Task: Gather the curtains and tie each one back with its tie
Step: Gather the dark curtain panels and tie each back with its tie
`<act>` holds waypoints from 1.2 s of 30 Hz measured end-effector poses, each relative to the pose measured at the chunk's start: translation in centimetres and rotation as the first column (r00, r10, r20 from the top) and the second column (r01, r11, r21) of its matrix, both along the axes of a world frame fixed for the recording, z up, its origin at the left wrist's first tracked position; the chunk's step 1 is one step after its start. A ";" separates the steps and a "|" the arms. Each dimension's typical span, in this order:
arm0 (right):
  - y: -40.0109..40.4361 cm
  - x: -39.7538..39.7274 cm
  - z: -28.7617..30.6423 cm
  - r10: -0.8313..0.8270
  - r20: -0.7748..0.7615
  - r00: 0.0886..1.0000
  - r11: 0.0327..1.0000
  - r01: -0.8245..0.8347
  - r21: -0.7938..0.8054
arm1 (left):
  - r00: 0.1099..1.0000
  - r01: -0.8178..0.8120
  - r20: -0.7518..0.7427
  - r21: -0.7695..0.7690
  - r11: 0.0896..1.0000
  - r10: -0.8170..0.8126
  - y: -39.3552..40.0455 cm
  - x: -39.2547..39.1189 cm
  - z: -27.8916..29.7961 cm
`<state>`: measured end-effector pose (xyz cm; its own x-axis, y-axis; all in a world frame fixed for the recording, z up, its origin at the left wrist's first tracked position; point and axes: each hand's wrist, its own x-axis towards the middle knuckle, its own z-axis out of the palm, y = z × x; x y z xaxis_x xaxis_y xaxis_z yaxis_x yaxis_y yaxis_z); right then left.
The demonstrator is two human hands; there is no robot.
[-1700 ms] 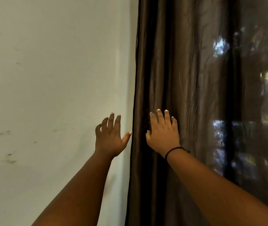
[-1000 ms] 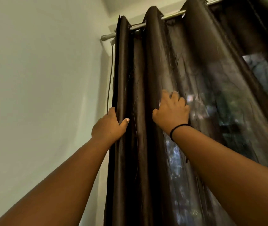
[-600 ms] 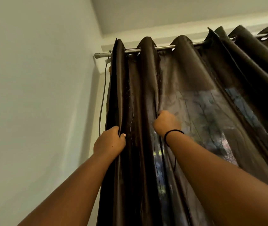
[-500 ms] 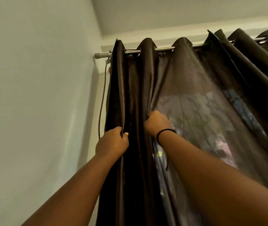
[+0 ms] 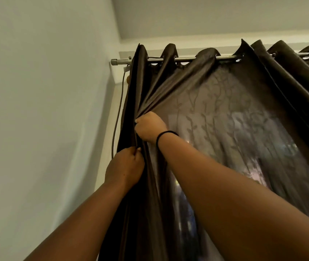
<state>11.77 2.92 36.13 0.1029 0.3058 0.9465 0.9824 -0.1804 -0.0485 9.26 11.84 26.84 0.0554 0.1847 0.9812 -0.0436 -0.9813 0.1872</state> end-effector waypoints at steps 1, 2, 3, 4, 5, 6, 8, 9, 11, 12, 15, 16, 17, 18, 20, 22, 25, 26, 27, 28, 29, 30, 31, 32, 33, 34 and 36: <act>-0.1 -1.1 -0.4 -0.019 0.050 0.999 0.999 0.021 -0.039 | 0.999 0.018 0.028 -0.013 1.000 -0.018 0.2 -0.3 0.1; 0.0 -1.8 -0.9 -0.034 0.113 0.993 0.995 0.044 -0.092 | 0.997 0.039 0.061 -0.028 0.999 -0.037 0.5 -0.6 0.2; 0.5 -2.2 -0.9 -0.016 0.115 0.993 0.994 0.028 -0.110 | 0.994 0.059 0.094 -0.049 0.997 -0.055 0.9 -0.8 0.4; 0.9 -2.1 -0.6 0.036 0.085 0.996 0.995 -0.028 -0.097 | 0.989 0.082 0.126 -0.071 0.994 -0.073 1.3 -0.9 0.6; 1.3 -1.8 -0.2 0.027 0.080 0.996 0.997 -0.021 -0.070 | 0.984 0.108 0.153 -0.096 0.990 -0.092 1.7 -1.0 0.7; 1.4 -1.2 0.0 -0.028 0.081 0.996 0.998 0.032 -0.050 | 0.979 0.132 0.174 -0.118 0.984 -0.110 2.1 -0.9 0.8; 0.8 0.4 -0.1 -0.076 0.056 0.996 0.993 0.081 -0.084 | 0.973 0.161 0.186 -0.139 0.977 -0.134 2.0 -0.3 0.9; 0.2 1.3 -0.5 -0.112 0.040 0.993 0.986 0.116 -0.120 | 0.972 0.173 0.187 -0.140 0.975 -0.145 1.7 0.2 0.9; -1.3 3.4 -1.6 -0.123 0.054 0.991 0.976 0.131 -0.176 | 0.967 0.204 0.180 -0.135 0.970 -0.178 0.2 1.7 0.8; -1.9 4.6 -2.1 -0.103 0.036 0.994 0.976 0.108 -0.190 | 0.964 0.223 0.177 -0.138 0.965 -0.198 -0.9 2.5 0.7; -3.7 7.2 -3.6 -0.047 -0.028 0.999 0.993 0.043 -0.108 | 0.939 0.317 0.192 -0.164 0.934 -0.285 -4.0 5.1 0.6; -4.5 8.3 -4.0 0.002 -0.038 0.999 0.996 -0.006 -0.090 | 0.931 0.335 0.208 -0.169 0.927 -0.299 -5.0 6.0 0.5; -5.3 9.0 -4.4 0.044 -0.039 0.998 0.996 -0.047 -0.072 | 0.925 0.351 0.221 -0.178 0.919 -0.310 -5.7 6.7 0.5; -6.1 9.3 -4.8 0.058 -0.036 0.998 0.997 -0.060 -0.048 | 0.921 0.361 0.226 -0.188 0.914 -0.317 -6.2 7.2 0.5; -8.0 10.8 -5.6 0.031 0.018 0.999 0.999 -0.032 0.030 | 0.939 0.316 0.211 -0.220 0.923 -0.271 -7.3 8.6 0.7; -9.7 12.6 -6.2 -0.205 0.120 0.971 0.965 0.181 0.191 | 0.970 0.221 0.166 -0.281 0.934 -0.180 -8.2 9.6 1.1; -12.3 15.2 -6.6 -0.507 0.065 0.860 0.816 0.453 0.359 | 0.999 0.038 0.028 -0.299 0.954 -0.031 -9.1 10.9 1.7; -13.1 16.2 -6.5 -0.533 0.012 0.846 0.789 0.492 0.367 | 1.000 -0.016 -0.010 -0.251 0.968 0.014 -9.4 11.3 1.8; -13.8 17.2 -6.4 -0.528 -0.036 0.848 0.784 0.504 0.363 | 0.998 -0.060 -0.034 -0.206 0.977 0.054 -9.8 11.7 1.8; -14.4 18.2 -6.3 -0.490 -0.073 0.869 0.804 0.483 0.347 | 0.996 -0.086 -0.047 -0.179 0.980 0.079 -10.2 12.2 1.9; -14.8 19.0 -6.2 -0.414 -0.096 0.905 0.845 0.421 0.329 | 0.994 -0.106 -0.049 -0.165 0.981 0.099 -10.7 12.6 1.9; -15.3 19.7 -6.2 -0.303 -0.115 0.946 0.890 0.324 0.321 | 0.993 -0.115 -0.056 -0.154 0.981 0.107 -11.5 13.1 1.9; -15.7 20.4 -6.3 -0.192 -0.130 0.973 0.917 0.225 0.328 | 0.993 -0.110 -0.052 -0.139 0.984 0.104 -12.3 13.7 1.9; -16.0 20.9 -6.4 -0.113 -0.144 0.983 0.926 0.157 0.343 | 0.994 -0.103 -0.045 -0.120 0.987 0.098 -13.3 14.2 1.9; -16.4 21.4 -6.5 -0.066 -0.153 0.986 0.927 0.118 0.356 | 0.995 -0.094 -0.043 -0.098 0.991 0.090 -14.4 14.8 1.9; -16.6 21.7 -6.6 -0.043 -0.152 0.987 0.926 0.096 0.364 | 0.995 -0.090 -0.043 -0.072 0.993 0.087 -15.3 15.3 2.0; -17.0 22.3 -6.7 -0.017 -0.145 0.989 0.926 0.071 0.370 | 0.995 -0.082 -0.055 -0.025 0.996 0.080 -17.3 16.3 2.4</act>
